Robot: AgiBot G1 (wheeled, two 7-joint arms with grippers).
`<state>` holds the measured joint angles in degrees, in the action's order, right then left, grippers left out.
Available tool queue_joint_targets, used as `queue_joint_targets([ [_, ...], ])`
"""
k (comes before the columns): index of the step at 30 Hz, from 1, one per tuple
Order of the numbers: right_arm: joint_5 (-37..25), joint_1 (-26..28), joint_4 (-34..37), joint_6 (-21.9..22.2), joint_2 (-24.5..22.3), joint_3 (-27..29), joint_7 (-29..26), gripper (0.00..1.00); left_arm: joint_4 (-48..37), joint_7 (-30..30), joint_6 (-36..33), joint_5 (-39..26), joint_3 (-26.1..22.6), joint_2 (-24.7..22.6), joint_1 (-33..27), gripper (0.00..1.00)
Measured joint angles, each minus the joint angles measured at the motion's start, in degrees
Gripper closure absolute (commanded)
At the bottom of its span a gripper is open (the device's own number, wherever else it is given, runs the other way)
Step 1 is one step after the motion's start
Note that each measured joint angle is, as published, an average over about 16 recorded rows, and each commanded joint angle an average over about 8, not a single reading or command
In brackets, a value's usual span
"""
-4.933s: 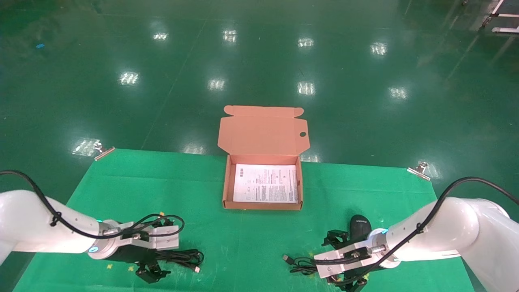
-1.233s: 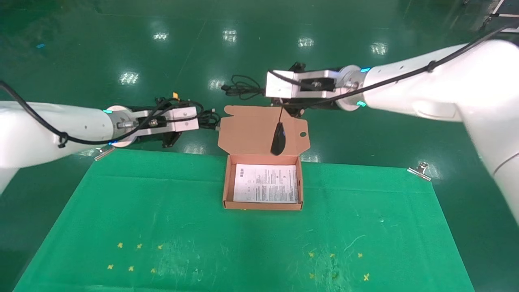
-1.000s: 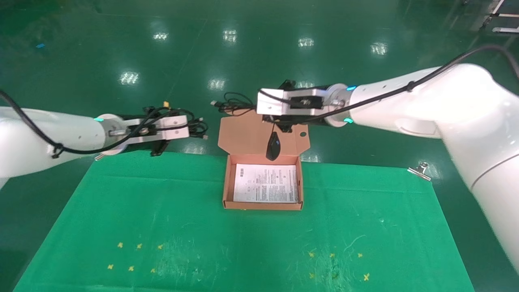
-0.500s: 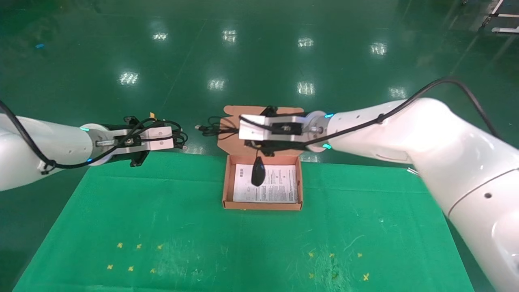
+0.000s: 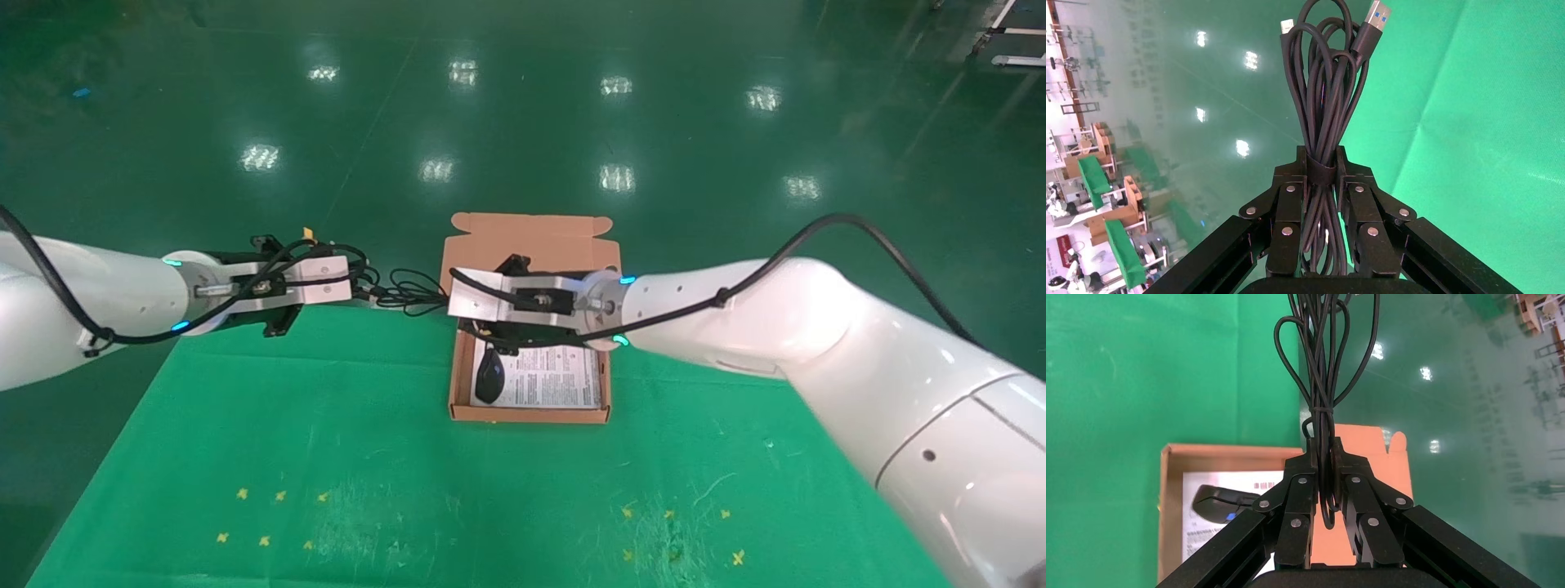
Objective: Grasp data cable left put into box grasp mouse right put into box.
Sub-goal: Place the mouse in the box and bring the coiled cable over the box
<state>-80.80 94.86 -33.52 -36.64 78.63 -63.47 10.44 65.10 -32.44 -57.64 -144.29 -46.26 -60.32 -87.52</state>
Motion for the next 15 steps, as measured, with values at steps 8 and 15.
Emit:
queue_joint_targets([
  [8, 5.52, -1.75, 2.61, 3.07, -0.12, -3.82, -3.35, 1.0, 0.17, -0.14, -0.07, -0.1, 0.0, 0.03, 0.05, 1.0],
  [15, 8.52, -2.29, 6.46, 3.7, -0.24, -6.5, -5.66, 0.86, 0.21, -0.16, -0.1, -0.13, 0.0, 0.03, 0.07, 1.0],
])
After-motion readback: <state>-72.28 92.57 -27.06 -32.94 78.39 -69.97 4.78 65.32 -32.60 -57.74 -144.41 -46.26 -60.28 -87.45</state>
